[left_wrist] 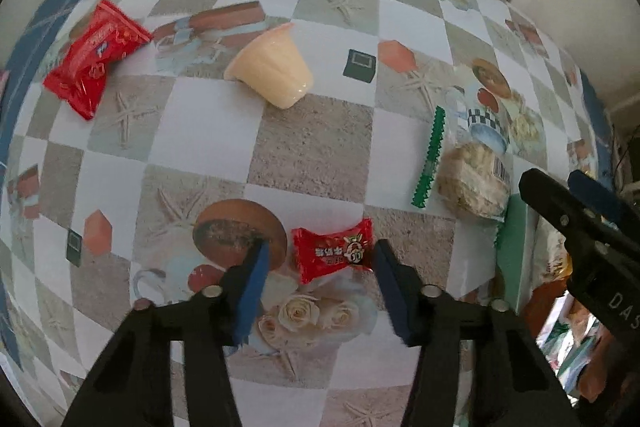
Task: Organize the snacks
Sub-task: 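Grasp the small red candy pack with the left tool while the right tool grasps the green-edged cracker pack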
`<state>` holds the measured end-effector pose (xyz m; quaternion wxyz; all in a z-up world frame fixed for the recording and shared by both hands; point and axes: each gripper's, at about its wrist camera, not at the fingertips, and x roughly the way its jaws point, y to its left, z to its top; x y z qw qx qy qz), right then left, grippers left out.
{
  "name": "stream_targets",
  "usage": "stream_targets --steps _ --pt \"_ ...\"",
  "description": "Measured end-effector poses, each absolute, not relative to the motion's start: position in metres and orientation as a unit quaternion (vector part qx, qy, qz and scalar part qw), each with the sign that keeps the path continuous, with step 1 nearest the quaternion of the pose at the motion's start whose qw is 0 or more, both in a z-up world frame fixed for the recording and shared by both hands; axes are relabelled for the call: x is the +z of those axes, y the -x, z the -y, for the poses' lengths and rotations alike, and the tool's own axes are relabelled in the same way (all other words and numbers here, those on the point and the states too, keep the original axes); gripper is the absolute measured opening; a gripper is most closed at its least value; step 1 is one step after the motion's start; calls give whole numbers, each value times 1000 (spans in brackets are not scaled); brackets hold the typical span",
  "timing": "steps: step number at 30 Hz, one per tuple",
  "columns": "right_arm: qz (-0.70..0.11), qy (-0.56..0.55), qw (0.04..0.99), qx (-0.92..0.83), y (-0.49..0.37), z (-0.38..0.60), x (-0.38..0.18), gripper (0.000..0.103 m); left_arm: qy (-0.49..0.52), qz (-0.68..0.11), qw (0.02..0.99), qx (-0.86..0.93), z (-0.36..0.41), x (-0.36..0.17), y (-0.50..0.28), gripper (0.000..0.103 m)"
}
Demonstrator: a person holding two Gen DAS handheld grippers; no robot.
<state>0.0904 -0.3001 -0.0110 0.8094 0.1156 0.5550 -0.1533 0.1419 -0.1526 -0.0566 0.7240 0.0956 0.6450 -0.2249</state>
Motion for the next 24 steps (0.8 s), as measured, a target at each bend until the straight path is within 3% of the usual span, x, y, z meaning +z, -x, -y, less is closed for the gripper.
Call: stream_targets --steps 8,24 --pt "-563 -95 810 -137 -98 292 -13 79 -82 -636 736 -219 158 -54 -149 33" --pt "-611 -51 788 -61 -123 266 -39 79 -36 -634 758 -148 113 -61 -188 33"
